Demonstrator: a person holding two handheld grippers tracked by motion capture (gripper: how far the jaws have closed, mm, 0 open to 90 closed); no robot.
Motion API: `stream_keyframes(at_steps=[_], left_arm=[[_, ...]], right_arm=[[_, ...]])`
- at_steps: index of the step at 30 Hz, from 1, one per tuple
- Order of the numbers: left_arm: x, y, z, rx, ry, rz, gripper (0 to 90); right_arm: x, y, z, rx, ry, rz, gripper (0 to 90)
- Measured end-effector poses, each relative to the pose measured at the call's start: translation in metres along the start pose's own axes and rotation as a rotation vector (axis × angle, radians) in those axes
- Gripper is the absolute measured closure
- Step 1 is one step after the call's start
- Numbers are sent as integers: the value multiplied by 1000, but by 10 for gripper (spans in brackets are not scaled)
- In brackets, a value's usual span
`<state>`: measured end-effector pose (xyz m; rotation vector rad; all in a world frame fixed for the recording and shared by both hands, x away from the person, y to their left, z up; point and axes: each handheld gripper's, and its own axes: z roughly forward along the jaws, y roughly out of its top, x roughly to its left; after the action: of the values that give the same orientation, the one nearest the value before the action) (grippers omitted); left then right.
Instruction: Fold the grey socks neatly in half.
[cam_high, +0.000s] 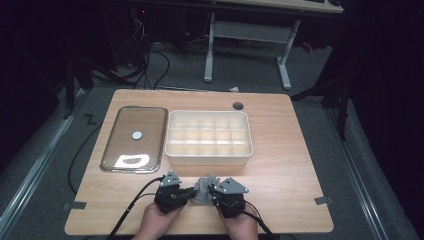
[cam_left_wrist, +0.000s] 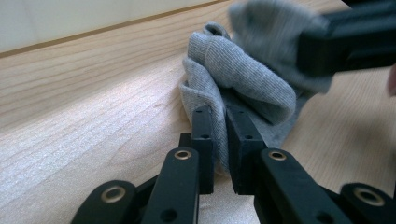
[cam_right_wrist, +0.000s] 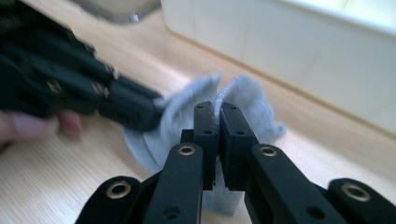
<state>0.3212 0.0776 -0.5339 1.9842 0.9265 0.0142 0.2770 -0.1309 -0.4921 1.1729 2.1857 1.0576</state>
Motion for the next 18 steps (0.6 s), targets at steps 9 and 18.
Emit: stream_keyframes(at_steps=[9, 18], left_arm=[[-1, 0, 0, 5, -3, 11, 826], [-1, 0, 1, 9, -3, 12, 827]], right_arm=[[6, 8, 10, -11, 15, -22, 869], [10, -5, 21, 14, 89, 7, 870]])
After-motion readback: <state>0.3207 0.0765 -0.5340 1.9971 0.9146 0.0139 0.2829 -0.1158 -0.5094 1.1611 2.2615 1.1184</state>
